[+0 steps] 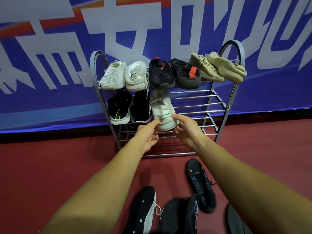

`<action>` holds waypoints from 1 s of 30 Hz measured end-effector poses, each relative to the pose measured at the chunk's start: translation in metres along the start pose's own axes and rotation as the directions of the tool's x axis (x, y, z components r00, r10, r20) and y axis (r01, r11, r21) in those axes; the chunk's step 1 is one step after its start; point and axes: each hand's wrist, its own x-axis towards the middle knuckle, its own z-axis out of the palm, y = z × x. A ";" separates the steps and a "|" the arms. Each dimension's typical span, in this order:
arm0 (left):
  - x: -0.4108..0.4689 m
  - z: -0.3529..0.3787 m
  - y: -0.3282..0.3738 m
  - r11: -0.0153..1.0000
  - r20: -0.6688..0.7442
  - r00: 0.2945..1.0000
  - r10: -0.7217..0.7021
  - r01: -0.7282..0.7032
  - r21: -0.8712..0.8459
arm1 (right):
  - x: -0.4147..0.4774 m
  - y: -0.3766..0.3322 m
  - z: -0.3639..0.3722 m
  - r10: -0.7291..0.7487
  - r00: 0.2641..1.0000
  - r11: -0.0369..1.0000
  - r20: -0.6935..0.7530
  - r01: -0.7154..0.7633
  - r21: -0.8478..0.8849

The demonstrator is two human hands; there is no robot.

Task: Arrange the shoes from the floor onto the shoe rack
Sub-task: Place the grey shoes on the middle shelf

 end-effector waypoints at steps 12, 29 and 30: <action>0.048 0.020 0.007 0.971 0.032 0.989 -0.147 0.151 -0.184 | 0.055 0.004 -0.006 0.036 0.999 0.999 0.034 -0.035 -0.040; 0.066 0.022 0.000 0.980 0.041 0.986 -0.164 0.167 -0.106 | 0.084 0.020 0.001 0.005 0.993 0.997 -0.118 -0.014 -0.076; 0.063 0.021 0.000 0.981 0.045 0.985 -0.168 0.171 -0.086 | 0.082 0.019 0.001 0.004 0.993 0.995 -0.114 -0.015 -0.098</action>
